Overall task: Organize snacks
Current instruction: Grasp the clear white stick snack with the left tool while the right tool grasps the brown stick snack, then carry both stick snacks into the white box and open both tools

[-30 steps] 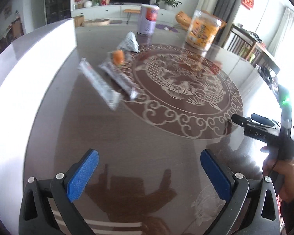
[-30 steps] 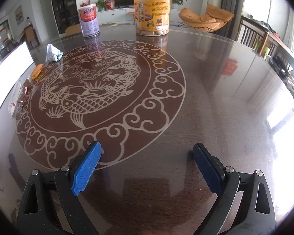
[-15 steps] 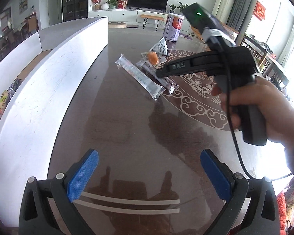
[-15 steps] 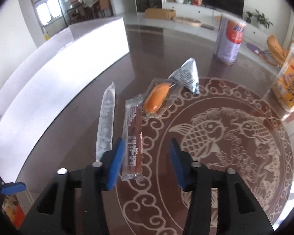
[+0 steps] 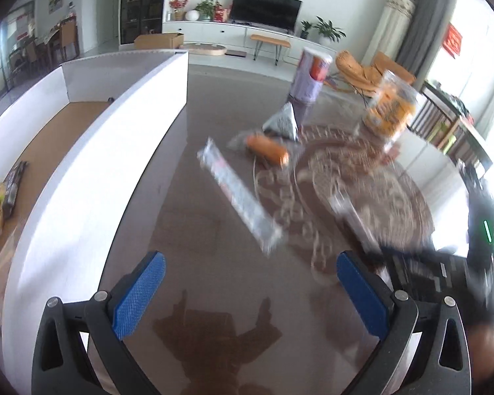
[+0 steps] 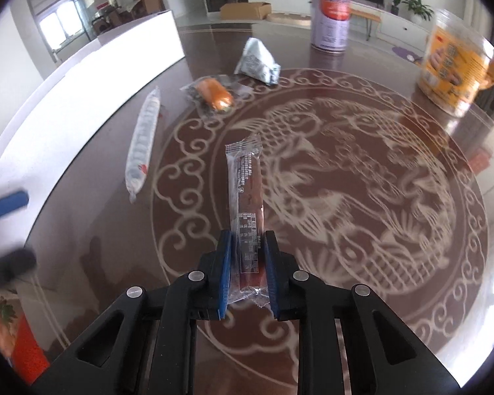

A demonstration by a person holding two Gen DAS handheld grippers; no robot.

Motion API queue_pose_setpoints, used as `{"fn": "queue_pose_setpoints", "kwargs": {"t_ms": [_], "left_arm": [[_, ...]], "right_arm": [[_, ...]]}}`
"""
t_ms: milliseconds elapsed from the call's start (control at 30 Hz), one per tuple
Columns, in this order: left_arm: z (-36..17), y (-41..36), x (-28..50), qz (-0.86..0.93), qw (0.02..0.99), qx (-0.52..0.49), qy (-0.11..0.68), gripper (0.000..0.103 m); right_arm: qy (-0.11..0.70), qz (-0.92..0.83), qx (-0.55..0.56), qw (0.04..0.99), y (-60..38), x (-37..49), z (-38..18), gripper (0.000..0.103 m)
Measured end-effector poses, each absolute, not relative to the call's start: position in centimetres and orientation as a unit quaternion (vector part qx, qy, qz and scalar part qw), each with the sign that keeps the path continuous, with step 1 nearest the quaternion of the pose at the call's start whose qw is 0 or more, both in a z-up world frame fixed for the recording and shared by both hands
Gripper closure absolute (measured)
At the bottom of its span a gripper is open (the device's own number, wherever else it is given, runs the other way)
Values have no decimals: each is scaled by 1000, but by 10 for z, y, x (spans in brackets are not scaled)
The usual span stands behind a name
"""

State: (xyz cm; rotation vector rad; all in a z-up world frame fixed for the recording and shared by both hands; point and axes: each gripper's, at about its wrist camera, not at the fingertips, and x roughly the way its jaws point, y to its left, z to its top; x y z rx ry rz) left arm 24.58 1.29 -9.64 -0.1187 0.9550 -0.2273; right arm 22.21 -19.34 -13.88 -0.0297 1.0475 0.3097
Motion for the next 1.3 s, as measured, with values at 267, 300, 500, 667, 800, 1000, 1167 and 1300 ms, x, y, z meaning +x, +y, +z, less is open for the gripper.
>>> {"fn": "queue_pose_setpoints", "kwargs": {"t_ms": [267, 300, 500, 667, 800, 1000, 1167, 1300], "left_arm": [[-147, -15, 328, -37, 848, -48, 526, 53], [-146, -18, 327, -29, 855, -34, 517, 58], [-151, -17, 323, -60, 863, -21, 501, 83], [-149, 6, 287, -137, 860, -91, 482, 85], [-143, 29, 253, -164, 857, -150, 466, 85], [-111, 63, 220, -184, 861, -216, 422, 85], [-57, 107, 209, -186, 876, -256, 363, 85], [-8, 162, 199, -152, 902, -255, 315, 85]], "right_arm": [[497, 117, 13, 860, -240, 193, -133, 80], [498, 118, 10, 859, -241, 192, -133, 78], [495, 115, -21, 861, -227, 203, -133, 50], [504, 105, 32, 857, -240, 206, -132, 85], [498, 118, 69, 857, -250, 191, -123, 85], [482, 152, 115, 855, -240, 189, -96, 85], [435, 217, 123, 865, -188, 202, -38, 85], [409, 288, 131, 856, -123, 220, 10, 85]]}}
